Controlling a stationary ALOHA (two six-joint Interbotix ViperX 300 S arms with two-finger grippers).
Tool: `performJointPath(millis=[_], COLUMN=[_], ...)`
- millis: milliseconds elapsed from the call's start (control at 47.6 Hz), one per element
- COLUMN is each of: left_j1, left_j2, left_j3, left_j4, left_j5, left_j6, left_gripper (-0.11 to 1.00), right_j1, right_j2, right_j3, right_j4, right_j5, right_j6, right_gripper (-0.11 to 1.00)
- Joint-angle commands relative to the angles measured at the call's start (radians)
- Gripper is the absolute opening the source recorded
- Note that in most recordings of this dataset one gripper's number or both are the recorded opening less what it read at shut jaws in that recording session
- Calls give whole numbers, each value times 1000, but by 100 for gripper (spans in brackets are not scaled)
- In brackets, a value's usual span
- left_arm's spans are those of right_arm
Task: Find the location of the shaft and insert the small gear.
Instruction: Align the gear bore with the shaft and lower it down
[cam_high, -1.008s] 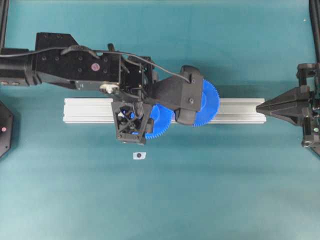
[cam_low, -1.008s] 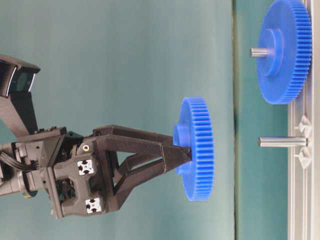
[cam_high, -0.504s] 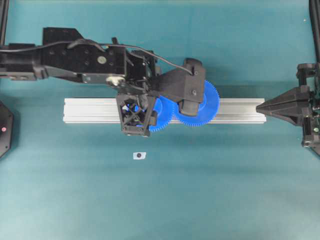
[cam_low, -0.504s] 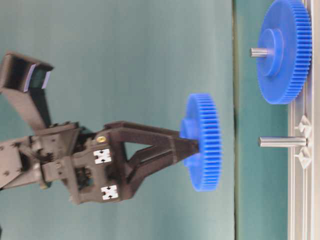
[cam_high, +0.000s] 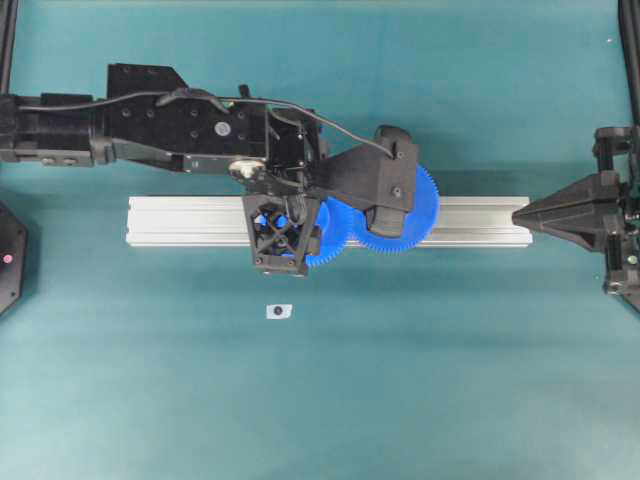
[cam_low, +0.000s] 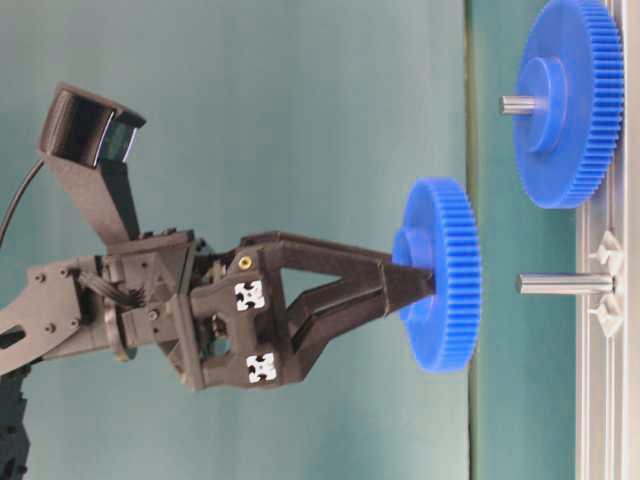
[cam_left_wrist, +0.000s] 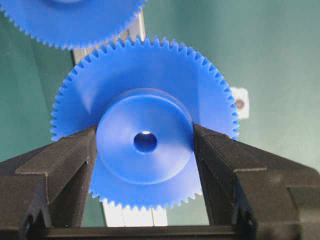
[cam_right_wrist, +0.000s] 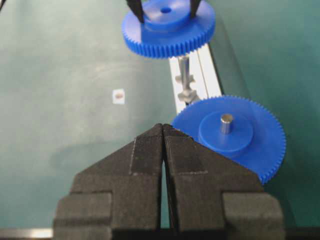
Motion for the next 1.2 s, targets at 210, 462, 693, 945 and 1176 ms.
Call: performJointPath(millis=[210, 462, 693, 945, 1176], left_j1=[8, 11, 11, 17, 21], left_j2=[-3, 3, 15, 26, 32], left_j3=[26, 49, 58, 74, 106], left_j4=[5, 5, 5, 3, 3], left_j5=[-25, -60, -60, -80, -104], left_j6=[-2, -2, 0, 0, 0], left_gripper=[63, 63, 63, 63, 63], right_j1=[-3, -3, -3, -3, -3], right_j2=[5, 6, 6, 5, 3], right_j3=[-12, -12, -12, -12, -12], right_j4=[2, 2, 2, 2, 2], right_j5=[-9, -9, -9, -9, -9], right_j6=[9, 9, 9, 11, 9], right_gripper=[-1, -1, -1, -1, -1])
